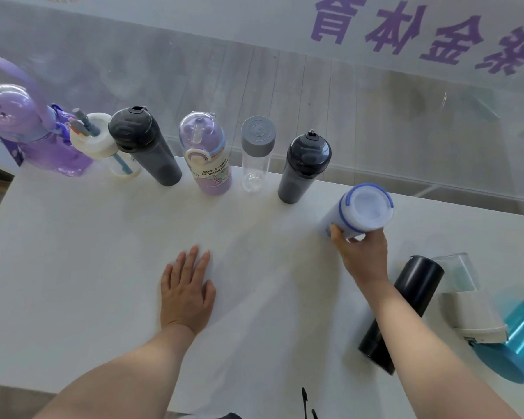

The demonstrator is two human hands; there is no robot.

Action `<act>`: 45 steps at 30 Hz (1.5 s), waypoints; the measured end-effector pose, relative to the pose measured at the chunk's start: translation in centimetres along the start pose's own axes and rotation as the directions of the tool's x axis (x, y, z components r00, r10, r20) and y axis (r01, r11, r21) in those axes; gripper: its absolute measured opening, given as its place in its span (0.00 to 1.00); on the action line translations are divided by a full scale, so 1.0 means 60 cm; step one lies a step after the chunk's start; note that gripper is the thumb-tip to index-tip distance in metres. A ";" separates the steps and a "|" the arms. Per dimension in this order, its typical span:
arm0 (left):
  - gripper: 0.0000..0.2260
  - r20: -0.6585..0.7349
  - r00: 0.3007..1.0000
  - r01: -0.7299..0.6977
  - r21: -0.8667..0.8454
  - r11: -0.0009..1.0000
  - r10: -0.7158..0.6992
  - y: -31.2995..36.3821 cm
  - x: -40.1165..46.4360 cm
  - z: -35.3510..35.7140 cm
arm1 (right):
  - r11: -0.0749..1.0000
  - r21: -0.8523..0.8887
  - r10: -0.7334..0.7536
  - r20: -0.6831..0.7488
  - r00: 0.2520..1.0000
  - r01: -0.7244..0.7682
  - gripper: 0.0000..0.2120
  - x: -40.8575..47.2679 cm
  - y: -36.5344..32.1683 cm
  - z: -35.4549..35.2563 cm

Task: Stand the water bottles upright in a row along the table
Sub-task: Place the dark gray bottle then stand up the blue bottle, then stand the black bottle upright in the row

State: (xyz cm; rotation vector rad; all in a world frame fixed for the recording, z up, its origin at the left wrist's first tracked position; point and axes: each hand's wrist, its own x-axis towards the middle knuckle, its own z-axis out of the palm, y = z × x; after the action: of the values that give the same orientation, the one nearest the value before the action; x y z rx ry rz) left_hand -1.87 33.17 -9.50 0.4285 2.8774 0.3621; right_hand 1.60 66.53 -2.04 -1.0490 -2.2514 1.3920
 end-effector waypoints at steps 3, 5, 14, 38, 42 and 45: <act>0.27 -0.002 1.000 0.002 -0.004 1.000 -0.002 0.000 0.000 0.000 | 1.000 -0.002 -0.009 -0.011 1.000 0.009 0.27 0.028 -0.011 0.006; 0.27 -0.002 1.000 0.002 0.000 1.000 -0.002 0.000 0.000 0.001 | 1.000 -0.003 -0.018 -0.014 1.000 0.018 0.27 0.044 -0.017 0.010; 0.27 -0.015 1.000 -0.005 0.011 1.000 0.005 -0.002 0.001 0.004 | 0.997 -0.027 -0.070 -0.022 0.997 0.069 0.28 0.108 -0.034 0.029; 0.27 0.025 1.000 -0.013 -0.010 1.000 0.013 -0.006 0.000 0.002 | 0.978 -0.185 0.124 0.153 0.981 -0.094 0.38 0.083 -0.024 -0.004; 0.27 0.024 1.000 -0.016 -0.019 1.000 0.016 -0.005 -0.001 0.001 | 0.957 -0.264 0.155 0.128 0.980 -0.117 0.35 0.025 -0.014 -0.028; 0.28 0.024 1.000 -0.014 -0.023 1.000 0.014 -0.006 -0.002 0.000 | 0.942 -0.318 0.162 0.149 0.976 -0.107 0.30 -0.034 -0.005 -0.051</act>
State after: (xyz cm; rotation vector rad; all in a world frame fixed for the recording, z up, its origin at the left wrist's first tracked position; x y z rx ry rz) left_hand -1.85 32.82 -9.55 0.4460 2.8457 0.3897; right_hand 4.66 67.00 -0.01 -1.2433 -2.6340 1.2500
